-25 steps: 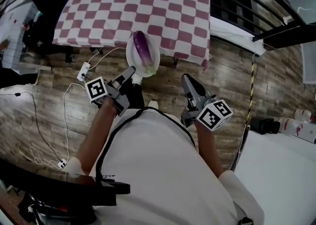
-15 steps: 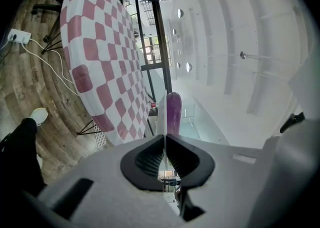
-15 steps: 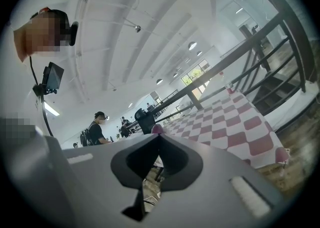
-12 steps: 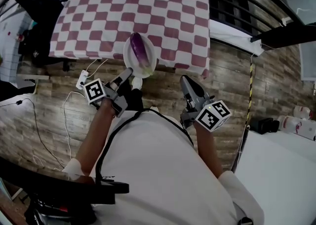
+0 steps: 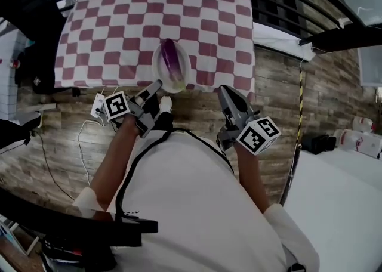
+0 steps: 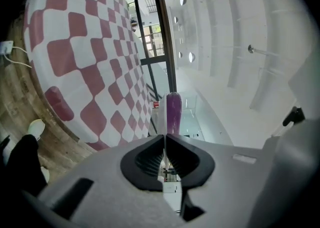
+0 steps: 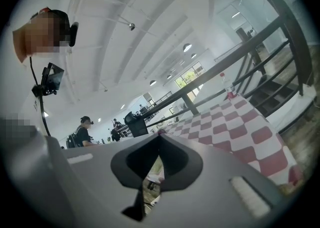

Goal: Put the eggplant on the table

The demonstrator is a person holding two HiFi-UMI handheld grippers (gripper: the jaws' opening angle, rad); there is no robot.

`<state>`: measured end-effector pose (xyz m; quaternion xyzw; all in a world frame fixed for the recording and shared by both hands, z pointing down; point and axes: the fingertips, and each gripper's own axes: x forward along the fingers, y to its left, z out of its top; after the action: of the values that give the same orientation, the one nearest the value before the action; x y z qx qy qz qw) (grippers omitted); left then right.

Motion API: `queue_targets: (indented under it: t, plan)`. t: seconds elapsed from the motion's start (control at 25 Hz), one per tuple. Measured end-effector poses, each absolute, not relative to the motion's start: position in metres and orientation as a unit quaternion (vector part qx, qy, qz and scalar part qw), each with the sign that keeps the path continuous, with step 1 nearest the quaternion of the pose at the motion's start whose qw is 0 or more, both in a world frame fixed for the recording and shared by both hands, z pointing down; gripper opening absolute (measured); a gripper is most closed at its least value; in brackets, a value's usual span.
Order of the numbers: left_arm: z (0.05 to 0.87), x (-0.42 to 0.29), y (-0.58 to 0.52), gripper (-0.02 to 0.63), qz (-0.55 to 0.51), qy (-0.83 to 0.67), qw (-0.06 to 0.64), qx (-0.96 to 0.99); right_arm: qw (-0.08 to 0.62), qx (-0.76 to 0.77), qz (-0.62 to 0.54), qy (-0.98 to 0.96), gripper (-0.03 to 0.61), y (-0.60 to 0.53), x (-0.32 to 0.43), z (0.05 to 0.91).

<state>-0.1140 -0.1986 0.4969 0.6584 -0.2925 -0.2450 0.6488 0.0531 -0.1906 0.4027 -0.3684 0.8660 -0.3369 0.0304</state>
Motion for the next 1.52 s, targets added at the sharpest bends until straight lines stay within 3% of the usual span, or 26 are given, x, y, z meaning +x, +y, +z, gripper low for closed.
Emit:
queue_targets:
  t: [0.68,1.52]
  plan:
    - [0.560,-0.096,-0.280,0.023,-0.137,-0.190,0.681,0.694,0.026,-0.455,-0.349,0.819,0.008,-0.258,0.032,0.427]
    - [0.595,-0.048,-0.271,0.023,-0.175,-0.180,0.697,0.672,-0.001,-0.425,-0.373,0.825,0.008,-0.269,0.060,0.447]
